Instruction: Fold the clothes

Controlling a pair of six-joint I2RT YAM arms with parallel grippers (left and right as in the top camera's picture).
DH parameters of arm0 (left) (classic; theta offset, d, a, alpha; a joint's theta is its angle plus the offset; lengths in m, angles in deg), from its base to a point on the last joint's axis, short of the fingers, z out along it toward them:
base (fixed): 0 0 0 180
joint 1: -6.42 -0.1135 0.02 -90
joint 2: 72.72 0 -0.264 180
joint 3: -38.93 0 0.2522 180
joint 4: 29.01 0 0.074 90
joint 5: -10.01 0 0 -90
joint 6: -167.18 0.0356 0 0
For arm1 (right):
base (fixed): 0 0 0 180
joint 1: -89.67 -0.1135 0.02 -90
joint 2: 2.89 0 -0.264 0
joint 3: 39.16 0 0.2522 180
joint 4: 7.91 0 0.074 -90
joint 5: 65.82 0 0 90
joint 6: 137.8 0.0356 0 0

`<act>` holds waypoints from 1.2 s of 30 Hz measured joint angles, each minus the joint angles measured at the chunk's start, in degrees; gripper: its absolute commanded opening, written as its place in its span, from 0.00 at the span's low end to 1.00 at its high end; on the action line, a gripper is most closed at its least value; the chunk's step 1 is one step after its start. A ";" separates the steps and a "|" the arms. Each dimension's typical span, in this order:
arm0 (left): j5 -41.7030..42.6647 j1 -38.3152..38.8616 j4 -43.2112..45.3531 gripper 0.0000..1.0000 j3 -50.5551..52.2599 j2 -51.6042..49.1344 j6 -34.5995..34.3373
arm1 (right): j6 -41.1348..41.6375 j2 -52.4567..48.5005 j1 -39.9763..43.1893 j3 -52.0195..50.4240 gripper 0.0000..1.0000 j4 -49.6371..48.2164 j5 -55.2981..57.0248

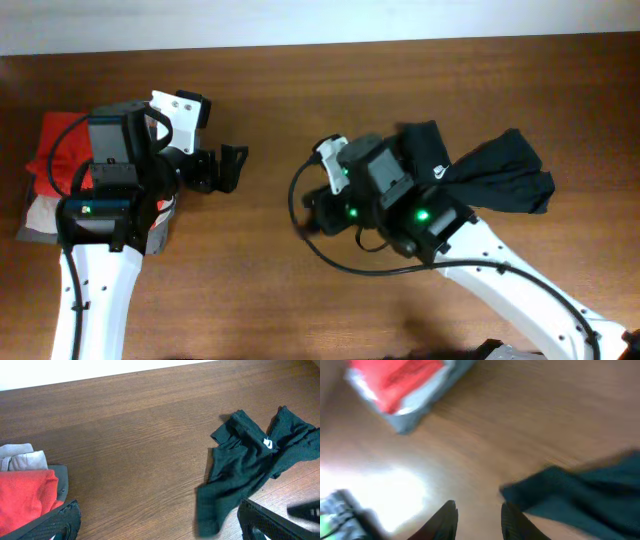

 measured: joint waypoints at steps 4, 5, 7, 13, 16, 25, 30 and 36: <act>0.00 0.00 -0.02 1.00 0.00 -0.02 0.00 | 0.48 0.02 2.36 0.00 0.41 1.29 10.71; 0.00 0.00 0.00 1.00 0.00 -0.02 0.00 | 0.74 0.02 3.56 0.00 0.43 1.44 11.89; 0.00 0.07 0.00 1.00 0.00 -0.35 0.00 | 2.01 0.02 8.00 0.00 0.50 2.12 14.12; -0.11 2.62 0.02 0.96 0.00 -4.68 0.00 | 3.63 -0.68 23.17 0.04 0.58 6.32 13.77; -0.22 5.73 1.14 0.95 0.00 -8.28 -0.02 | 3.74 -4.17 30.88 0.17 0.58 9.53 11.80; -0.24 16.20 9.53 0.82 0.00 -19.47 -0.22 | 3.76 -20.65 42.73 0.15 0.61 13.79 3.04; -0.20 19.17 10.97 0.82 0.00 -23.23 -0.22 | 3.69 -24.61 42.77 0.15 0.04 15.61 1.01; -0.22 19.56 11.02 0.83 0.00 -24.28 -0.22 | 2.97 -24.44 42.77 1.27 0.04 18.21 -0.50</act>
